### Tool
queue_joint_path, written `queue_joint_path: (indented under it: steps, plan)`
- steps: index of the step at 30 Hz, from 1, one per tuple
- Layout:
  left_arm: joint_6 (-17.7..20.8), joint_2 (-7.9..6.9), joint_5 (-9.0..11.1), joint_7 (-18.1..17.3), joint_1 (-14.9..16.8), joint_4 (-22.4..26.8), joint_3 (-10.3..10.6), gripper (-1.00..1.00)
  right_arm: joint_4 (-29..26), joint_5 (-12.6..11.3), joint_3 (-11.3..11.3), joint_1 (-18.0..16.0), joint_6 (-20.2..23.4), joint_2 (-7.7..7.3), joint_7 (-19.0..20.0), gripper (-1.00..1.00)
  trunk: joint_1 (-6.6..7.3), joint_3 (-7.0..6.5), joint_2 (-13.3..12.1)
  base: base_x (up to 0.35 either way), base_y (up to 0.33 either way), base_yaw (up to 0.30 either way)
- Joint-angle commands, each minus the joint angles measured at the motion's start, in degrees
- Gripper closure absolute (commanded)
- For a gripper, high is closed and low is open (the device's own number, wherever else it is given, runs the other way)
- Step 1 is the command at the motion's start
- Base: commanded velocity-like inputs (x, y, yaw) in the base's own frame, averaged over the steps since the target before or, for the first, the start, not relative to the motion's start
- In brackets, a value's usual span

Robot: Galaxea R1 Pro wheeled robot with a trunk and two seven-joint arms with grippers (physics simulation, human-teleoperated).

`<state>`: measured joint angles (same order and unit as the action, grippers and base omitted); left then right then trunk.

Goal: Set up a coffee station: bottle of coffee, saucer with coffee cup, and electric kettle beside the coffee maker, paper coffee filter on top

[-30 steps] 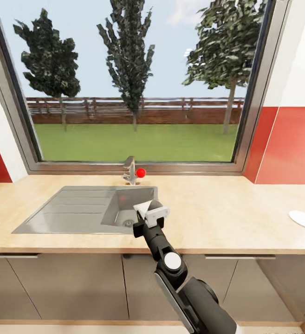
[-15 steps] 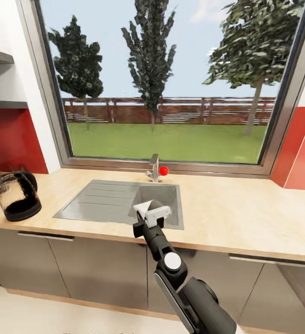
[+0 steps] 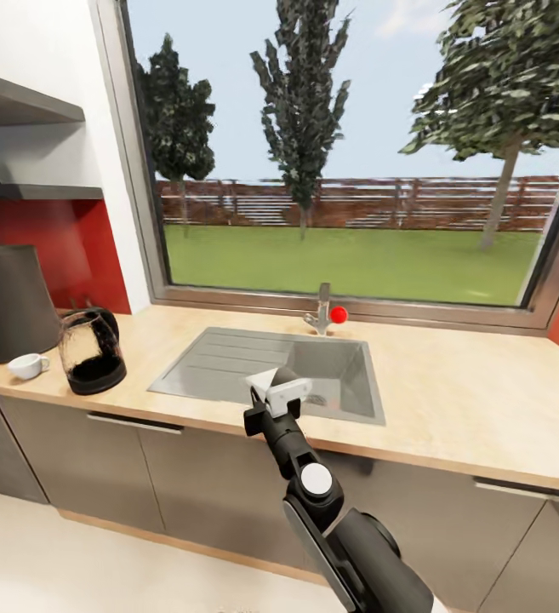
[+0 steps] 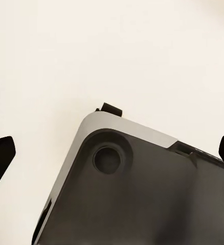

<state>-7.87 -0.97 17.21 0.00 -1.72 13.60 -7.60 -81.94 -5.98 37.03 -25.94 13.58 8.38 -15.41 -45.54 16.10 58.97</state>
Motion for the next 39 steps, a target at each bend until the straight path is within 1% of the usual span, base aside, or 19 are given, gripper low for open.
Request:
queue_joint_path:
  steps: [1, 39]
  plan:
    - [0.0, 0.01, 0.4, 0.0, 0.0, 0.1, 0.0, -1.00, -0.1, -0.7, 0.1, -0.1, 0.1, -0.02, -0.5, 1.00, -0.01, 0.06, 0.0, -0.007, 0.036, 0.262]
    - [0.0, 0.01, 0.4, 0.0, 0.0, 0.1, 0.1, -1.00, 0.0, -0.7, 0.2, -0.1, 0.2, 0.06, -0.5, 1.00, -0.01, 0.06, 0.0, 0.000, 0.002, 0.272]
